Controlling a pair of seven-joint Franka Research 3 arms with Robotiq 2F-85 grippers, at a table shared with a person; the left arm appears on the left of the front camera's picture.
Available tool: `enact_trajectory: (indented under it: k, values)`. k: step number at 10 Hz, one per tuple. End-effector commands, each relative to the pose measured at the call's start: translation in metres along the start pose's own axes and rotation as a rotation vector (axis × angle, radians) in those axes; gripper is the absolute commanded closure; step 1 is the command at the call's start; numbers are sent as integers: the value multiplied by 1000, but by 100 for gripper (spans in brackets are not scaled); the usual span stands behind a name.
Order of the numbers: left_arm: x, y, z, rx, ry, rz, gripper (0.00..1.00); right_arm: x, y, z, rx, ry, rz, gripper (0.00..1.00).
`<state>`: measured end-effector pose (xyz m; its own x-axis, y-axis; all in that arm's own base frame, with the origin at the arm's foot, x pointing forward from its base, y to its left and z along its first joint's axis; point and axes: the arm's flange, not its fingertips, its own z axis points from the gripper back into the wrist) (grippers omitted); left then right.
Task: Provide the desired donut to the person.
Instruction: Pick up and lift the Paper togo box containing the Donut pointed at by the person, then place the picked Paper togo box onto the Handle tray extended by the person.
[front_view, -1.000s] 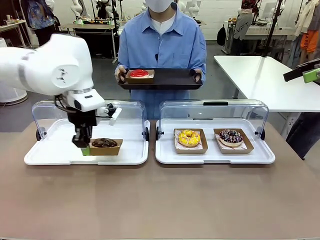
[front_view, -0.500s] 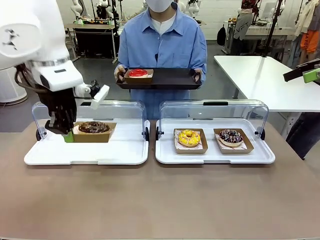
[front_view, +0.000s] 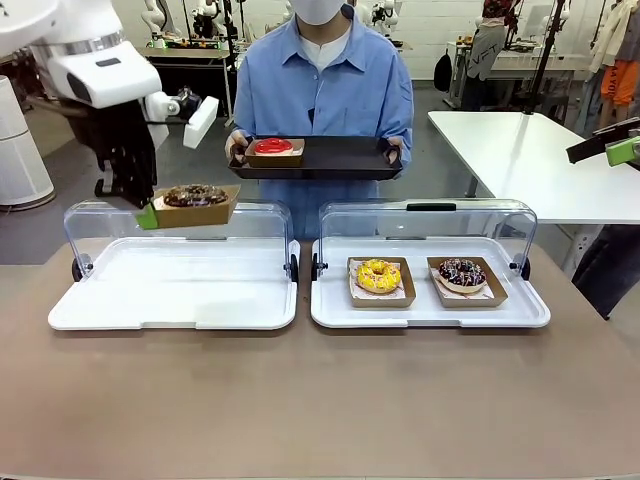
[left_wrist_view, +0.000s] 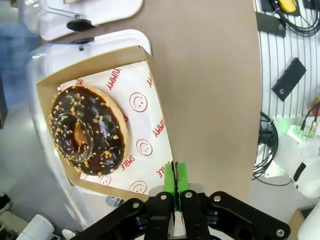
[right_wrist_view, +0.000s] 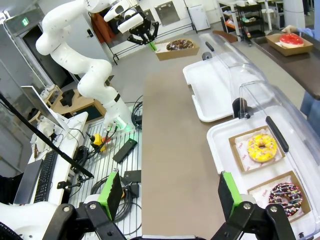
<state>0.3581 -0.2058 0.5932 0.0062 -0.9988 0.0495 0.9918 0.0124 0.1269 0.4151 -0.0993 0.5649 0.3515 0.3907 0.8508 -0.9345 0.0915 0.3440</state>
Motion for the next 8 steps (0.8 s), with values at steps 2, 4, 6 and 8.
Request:
enact_trajectory:
  k: [2, 4, 6, 8]
  values:
    - [3, 17, -9, -47, -46, -5, 100, 1, 1, 0, 8, -10, 10, 0]
    - [2, 9, 0, -7, -8, 6, 100, 1, 1, 0, 8, -10, 10, 0]
    - [2, 9, 0, -7, -8, 6, 100, 1, 1, 0, 8, -10, 10, 0]
    - [2, 9, 0, -7, -8, 6, 100, 1, 1, 0, 8, -10, 10, 0]
